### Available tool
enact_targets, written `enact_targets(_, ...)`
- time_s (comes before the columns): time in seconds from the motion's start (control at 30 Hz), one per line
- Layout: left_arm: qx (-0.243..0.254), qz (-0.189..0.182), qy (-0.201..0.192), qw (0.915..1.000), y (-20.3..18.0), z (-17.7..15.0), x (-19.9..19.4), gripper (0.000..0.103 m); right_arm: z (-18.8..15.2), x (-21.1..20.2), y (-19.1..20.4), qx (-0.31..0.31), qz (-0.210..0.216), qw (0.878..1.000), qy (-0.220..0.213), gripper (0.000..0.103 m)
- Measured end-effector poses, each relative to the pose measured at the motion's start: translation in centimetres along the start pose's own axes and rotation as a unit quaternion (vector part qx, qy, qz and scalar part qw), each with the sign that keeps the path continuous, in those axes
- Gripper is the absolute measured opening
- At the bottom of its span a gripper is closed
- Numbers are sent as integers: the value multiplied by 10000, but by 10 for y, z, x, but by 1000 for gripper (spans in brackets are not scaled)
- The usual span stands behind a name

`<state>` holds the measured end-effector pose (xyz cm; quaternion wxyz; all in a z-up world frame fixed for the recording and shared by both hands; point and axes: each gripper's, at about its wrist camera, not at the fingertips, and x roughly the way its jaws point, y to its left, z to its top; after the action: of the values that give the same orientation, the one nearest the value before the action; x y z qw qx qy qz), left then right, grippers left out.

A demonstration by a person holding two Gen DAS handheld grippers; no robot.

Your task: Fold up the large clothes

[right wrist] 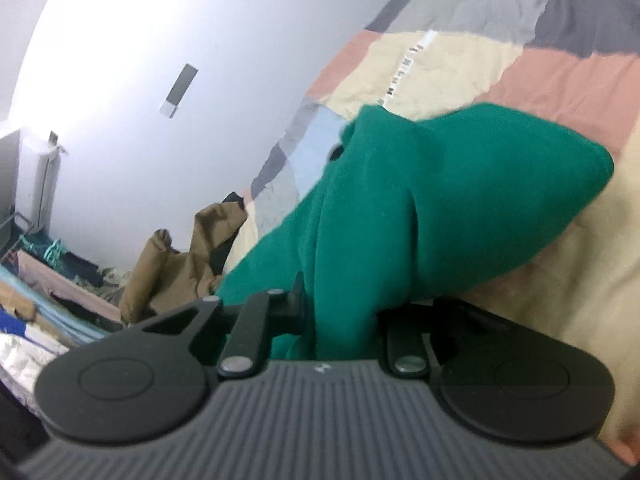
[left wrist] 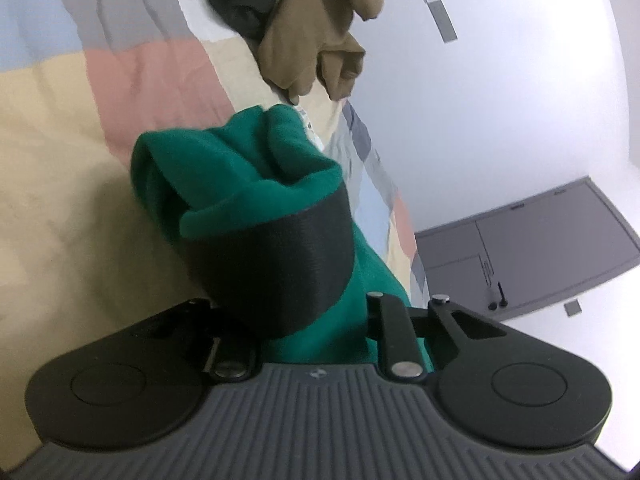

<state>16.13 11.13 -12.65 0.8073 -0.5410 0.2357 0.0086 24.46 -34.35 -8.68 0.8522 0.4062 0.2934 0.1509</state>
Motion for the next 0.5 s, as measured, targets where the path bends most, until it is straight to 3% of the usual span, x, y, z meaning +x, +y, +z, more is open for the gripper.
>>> enact_targets(0.27, 420, 489, 374, 9972, -34, -31, -75, 24, -10, -90, 9, -129, 18, 9996, 232, 22)
enact_targets(0.5, 481, 643, 524, 9954, -32, -49, -81, 27, -22, -112, 4, -2, -201, 9995, 233, 24)
